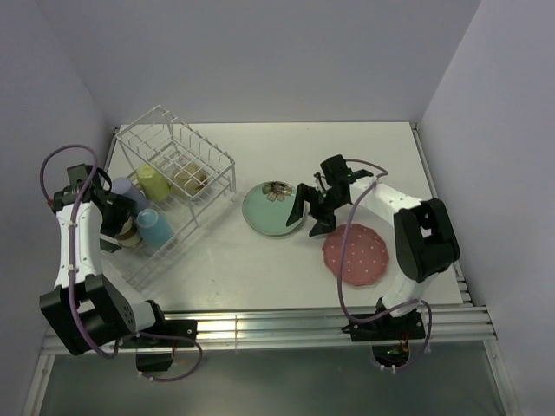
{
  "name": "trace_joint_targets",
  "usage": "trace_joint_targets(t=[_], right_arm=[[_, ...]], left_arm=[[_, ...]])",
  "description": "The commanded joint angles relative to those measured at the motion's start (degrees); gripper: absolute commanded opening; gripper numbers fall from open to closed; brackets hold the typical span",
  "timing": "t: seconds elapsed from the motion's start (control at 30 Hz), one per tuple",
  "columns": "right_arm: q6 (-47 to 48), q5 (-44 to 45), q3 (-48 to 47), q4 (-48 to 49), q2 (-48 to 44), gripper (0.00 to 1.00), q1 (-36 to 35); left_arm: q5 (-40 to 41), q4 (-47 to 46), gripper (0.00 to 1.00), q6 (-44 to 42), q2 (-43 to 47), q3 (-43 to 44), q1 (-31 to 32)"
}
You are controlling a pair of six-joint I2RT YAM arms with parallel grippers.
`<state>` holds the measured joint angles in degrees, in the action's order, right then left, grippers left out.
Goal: Load the mixed dishes into the dish rack
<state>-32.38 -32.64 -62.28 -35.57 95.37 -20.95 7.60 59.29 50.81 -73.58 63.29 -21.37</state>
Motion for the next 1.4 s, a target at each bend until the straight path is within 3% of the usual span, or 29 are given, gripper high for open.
trace_joint_targets(t=[0.0,0.3,0.5,0.6,0.67,0.7,0.73,1.0,1.23,1.37], right_arm=[[-1.10,3.55,-5.04,4.81,4.27,0.94,0.47],[-10.68,3.11,-7.24,14.30,13.43,0.88,0.91],[-15.43,7.24,-4.43,20.71,16.77,0.78,1.00],[-16.57,6.89,-5.92,22.11,20.10,0.56,1.17],[-17.71,6.19,-6.36,22.39,21.69,0.20,1.26],[-17.98,6.28,-6.71,22.39,22.74,0.07,1.26],[-18.07,6.28,-6.71,22.21,23.10,0.00,1.26],[-14.21,10.05,0.48,20.29,12.31,0.00,1.79],[-8.40,16.65,6.38,11.06,-6.23,0.00,2.49],[-5.59,16.30,6.48,6.76,-16.86,0.00,2.84]], left_arm=[[-2.13,2.15,0.99,4.21,4.32,0.26,0.71],[-5.83,7.33,0.99,4.82,11.61,4.48,0.45],[-12.68,10.14,0.99,5.27,17.32,5.53,0.45],[-14.54,11.98,0.99,4.31,19.17,8.77,0.45],[-15.06,13.04,0.99,3.95,20.40,10.71,0.45],[-15.33,13.83,0.99,3.69,20.76,12.63,0.45],[-15.59,13.92,0.99,3.42,21.46,13.52,0.36],[-23.40,10.33,0.99,-0.61,21.46,22.74,0.45],[-38.33,5.14,0.87,-5.54,19.18,24.52,1.59],[-39.42,2.95,0.84,-5.64,17.25,26.18,9.30]])
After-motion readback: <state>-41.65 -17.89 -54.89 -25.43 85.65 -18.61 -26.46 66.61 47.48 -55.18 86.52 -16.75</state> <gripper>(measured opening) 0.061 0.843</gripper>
